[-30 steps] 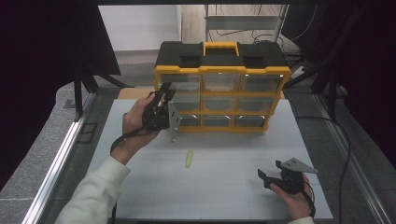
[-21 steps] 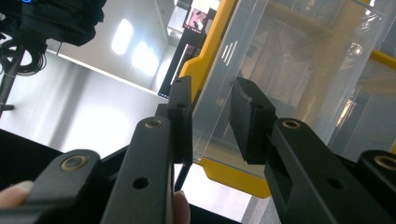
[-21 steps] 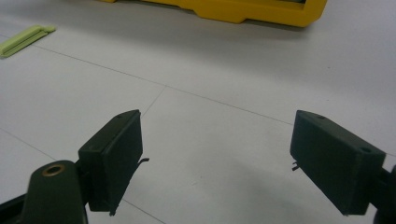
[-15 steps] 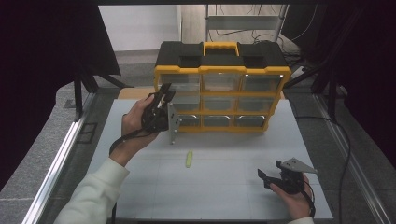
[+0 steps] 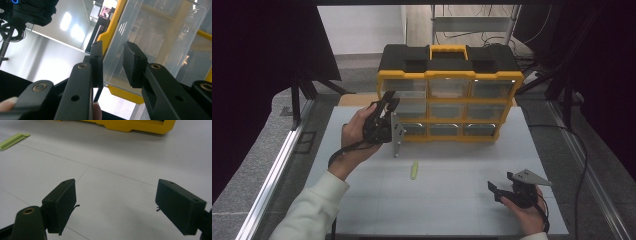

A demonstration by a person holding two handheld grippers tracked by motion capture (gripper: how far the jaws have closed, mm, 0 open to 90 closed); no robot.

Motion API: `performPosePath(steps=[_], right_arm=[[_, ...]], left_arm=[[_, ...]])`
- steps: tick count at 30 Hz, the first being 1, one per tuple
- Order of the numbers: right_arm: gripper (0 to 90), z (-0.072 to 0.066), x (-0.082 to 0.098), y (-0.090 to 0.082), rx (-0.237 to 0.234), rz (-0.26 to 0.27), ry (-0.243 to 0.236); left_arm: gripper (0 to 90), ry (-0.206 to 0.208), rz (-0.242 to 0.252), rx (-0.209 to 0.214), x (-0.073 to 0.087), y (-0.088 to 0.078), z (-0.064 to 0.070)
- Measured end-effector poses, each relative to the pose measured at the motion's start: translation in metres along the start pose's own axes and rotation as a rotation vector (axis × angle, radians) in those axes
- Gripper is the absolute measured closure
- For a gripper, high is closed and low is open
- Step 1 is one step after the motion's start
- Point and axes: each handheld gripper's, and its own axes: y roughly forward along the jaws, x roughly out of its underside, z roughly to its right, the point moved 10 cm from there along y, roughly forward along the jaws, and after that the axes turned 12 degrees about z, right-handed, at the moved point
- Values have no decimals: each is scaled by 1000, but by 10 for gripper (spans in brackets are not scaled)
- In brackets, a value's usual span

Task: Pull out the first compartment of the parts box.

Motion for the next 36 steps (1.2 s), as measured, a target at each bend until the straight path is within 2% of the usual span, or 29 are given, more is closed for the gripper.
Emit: performPosePath(steps=[19, 34, 36], right_arm=[[172, 1, 0, 0, 3, 2, -3], [172, 1, 0, 0, 4, 3, -4], [172, 1, 0, 0, 4, 3, -4]], left_arm=[[704, 10, 1, 7, -1, -6, 1], [703, 7, 9, 5, -2, -10, 1], [703, -4, 16, 4, -3, -11, 2]])
